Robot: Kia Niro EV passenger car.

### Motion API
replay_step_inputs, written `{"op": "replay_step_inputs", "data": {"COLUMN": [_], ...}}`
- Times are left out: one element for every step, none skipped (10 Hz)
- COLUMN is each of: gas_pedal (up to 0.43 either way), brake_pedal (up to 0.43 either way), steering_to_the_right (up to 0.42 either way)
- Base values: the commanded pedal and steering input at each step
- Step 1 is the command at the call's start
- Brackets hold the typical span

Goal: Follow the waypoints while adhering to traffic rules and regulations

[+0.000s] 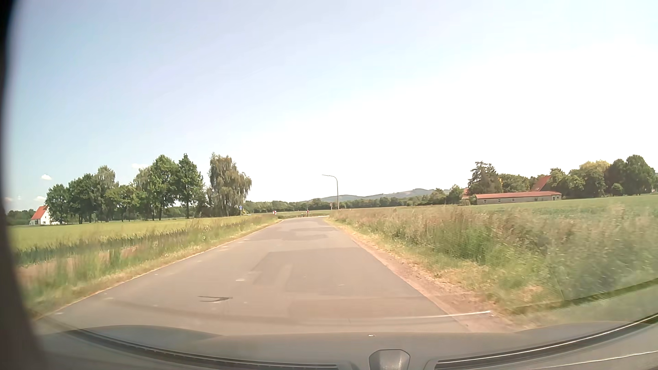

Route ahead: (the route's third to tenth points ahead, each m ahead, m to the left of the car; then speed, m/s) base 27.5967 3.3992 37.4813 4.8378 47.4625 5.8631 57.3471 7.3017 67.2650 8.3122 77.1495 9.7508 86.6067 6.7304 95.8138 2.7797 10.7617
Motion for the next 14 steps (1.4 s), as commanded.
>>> {"op": "replay_step_inputs", "data": {"gas_pedal": [0.398, 0.398, 0.398, 0.398, 0.398, 0.398, 0.398, 0.398, 0.398, 0.398, 0.398, 0.398, 0.398, 0.398], "brake_pedal": [0.006, 0.006, 0.006, 0.006, 0.006, 0.006, 0.006, 0.006, 0.006, 0.006, 0.006, 0.006, 0.006, 0.006], "steering_to_the_right": [-0.069, -0.065, -0.062, -0.055, -0.046, -0.038, -0.030, -0.027, -0.024, -0.017, -0.009, -0.005, -0.004, -0.004]}}
